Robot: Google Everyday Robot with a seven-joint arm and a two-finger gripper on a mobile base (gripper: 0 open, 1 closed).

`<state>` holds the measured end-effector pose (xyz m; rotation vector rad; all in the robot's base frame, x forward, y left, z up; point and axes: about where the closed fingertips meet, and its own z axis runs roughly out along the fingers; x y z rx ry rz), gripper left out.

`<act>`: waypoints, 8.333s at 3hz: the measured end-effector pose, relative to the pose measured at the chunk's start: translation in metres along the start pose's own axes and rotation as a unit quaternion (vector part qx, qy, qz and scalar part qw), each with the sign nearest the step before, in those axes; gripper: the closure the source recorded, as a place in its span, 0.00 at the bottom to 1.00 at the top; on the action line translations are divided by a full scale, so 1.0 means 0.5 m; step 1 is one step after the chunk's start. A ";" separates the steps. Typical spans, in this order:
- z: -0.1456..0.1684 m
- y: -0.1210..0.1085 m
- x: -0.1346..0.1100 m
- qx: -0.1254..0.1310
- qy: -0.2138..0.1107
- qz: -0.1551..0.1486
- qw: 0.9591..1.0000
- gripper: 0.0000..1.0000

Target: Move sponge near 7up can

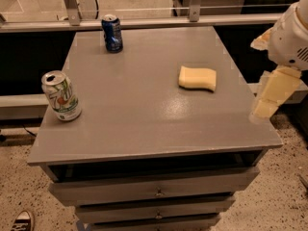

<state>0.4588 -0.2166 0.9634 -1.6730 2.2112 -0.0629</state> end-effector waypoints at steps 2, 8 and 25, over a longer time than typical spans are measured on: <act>0.138 -0.191 -0.035 0.035 -0.096 0.057 0.993 0.00; 0.301 -0.278 -0.125 -0.075 -0.198 0.152 0.966 0.85; 0.175 -0.146 -0.383 -0.098 -0.397 0.034 0.912 0.00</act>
Offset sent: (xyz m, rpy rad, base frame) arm 0.1937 -0.0029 -0.0583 0.3415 -0.1511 -0.1319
